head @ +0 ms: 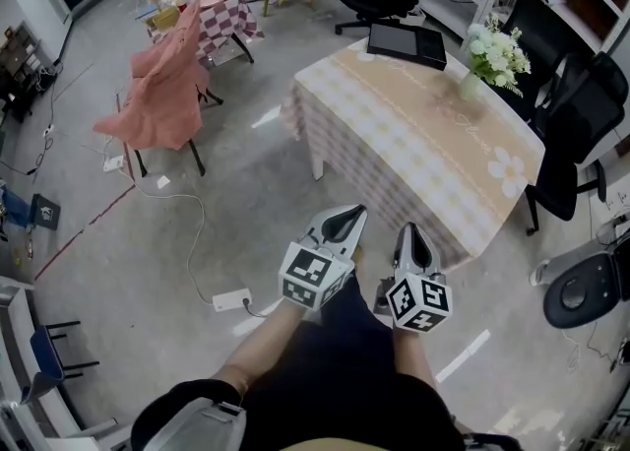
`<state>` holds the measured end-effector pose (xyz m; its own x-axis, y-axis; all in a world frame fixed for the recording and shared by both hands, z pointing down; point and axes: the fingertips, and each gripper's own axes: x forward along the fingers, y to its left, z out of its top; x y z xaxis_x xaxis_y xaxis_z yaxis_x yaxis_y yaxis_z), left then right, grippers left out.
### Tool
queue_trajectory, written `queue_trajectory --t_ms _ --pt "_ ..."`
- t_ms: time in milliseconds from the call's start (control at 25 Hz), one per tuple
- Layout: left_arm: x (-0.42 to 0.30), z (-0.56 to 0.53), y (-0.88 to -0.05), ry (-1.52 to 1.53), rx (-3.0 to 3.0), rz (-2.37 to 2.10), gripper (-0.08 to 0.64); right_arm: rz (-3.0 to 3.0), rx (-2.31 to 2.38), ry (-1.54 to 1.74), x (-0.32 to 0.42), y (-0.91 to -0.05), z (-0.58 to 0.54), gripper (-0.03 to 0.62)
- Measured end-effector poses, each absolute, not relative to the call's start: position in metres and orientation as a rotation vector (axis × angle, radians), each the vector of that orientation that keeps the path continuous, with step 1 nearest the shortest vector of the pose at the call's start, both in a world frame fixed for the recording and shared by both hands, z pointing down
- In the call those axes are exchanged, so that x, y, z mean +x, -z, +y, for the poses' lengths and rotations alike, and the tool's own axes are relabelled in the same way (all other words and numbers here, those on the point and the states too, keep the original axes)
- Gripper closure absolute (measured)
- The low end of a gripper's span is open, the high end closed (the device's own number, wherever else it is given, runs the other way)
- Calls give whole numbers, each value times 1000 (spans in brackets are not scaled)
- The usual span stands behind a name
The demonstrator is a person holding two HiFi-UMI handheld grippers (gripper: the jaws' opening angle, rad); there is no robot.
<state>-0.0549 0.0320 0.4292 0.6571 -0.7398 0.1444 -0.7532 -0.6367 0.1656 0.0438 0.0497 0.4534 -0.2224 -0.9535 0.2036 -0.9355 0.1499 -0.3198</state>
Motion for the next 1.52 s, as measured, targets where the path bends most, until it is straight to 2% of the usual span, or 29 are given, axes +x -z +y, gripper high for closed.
queue_trajectory --t_ms 1520 --pt "-25 -208 -443 -108 2589 -1255 546 2239 -2014 676 114 -466 -190 588"
